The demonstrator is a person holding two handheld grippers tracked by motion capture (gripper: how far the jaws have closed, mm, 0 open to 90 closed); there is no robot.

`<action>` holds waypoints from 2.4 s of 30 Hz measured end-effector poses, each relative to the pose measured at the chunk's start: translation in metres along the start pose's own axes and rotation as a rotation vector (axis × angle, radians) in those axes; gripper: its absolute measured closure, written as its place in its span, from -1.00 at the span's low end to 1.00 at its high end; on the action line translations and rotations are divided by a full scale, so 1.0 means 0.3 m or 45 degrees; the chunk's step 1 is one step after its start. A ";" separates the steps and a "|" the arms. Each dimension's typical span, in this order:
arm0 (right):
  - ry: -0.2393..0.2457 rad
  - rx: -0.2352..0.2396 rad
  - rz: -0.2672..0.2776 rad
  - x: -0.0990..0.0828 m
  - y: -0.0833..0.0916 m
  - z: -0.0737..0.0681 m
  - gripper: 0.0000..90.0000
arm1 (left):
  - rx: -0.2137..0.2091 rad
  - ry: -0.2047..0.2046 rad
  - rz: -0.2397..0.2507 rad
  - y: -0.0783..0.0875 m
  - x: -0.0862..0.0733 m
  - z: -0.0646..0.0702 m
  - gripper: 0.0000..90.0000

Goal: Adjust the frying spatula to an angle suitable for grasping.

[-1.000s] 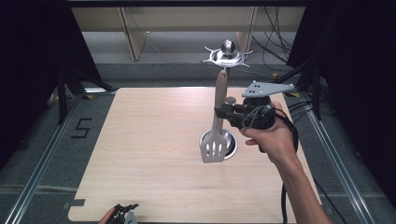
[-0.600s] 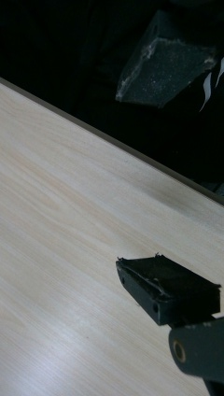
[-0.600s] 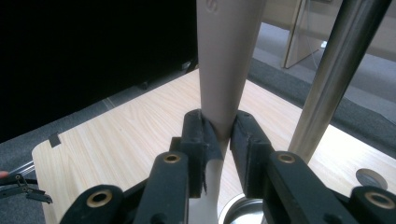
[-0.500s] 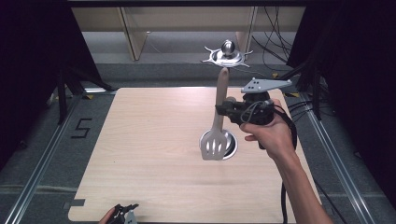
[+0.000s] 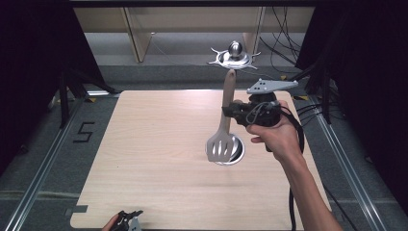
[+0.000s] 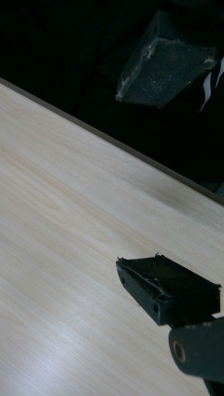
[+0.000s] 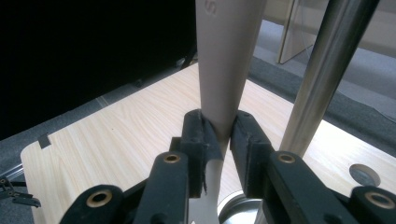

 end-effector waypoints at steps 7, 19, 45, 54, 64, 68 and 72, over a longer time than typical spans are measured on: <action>0.003 -0.004 0.008 0.003 -0.007 0.005 0.69 | -0.024 0.002 0.003 -0.002 0.001 0.006 -0.66; -0.018 -0.001 0.030 0.002 -0.008 0.024 0.67 | -0.023 0.004 0.002 -0.001 0.000 0.005 -0.66; -0.051 -0.016 0.050 -0.011 0.006 0.036 0.34 | -0.034 -0.003 -0.003 -0.003 -0.001 0.010 -0.66; -0.065 -0.019 0.094 -0.019 0.058 0.026 0.24 | -0.034 -0.003 -0.004 -0.003 -0.001 0.010 -0.66; -0.060 -0.045 0.106 -0.073 0.095 0.053 0.14 | -0.023 -0.003 -0.004 -0.002 -0.001 0.006 -0.66; -0.077 -0.053 0.107 -0.097 0.101 0.067 0.11 | -0.037 -0.004 -0.003 -0.001 0.000 0.009 -0.66; -0.071 -0.070 0.106 -0.118 0.104 0.082 0.08 | -0.031 -0.005 -0.007 -0.002 -0.001 0.007 -0.66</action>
Point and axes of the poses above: each handheld gripper's, and its own axes: y roughly backward along the jaws, x roughly out of its top, z roughly to its right, the point moved 8 cm from there along -y, roughly forward along the jaws, and after that the axes turned 7 degrees about -z, right-handed, at the moved point
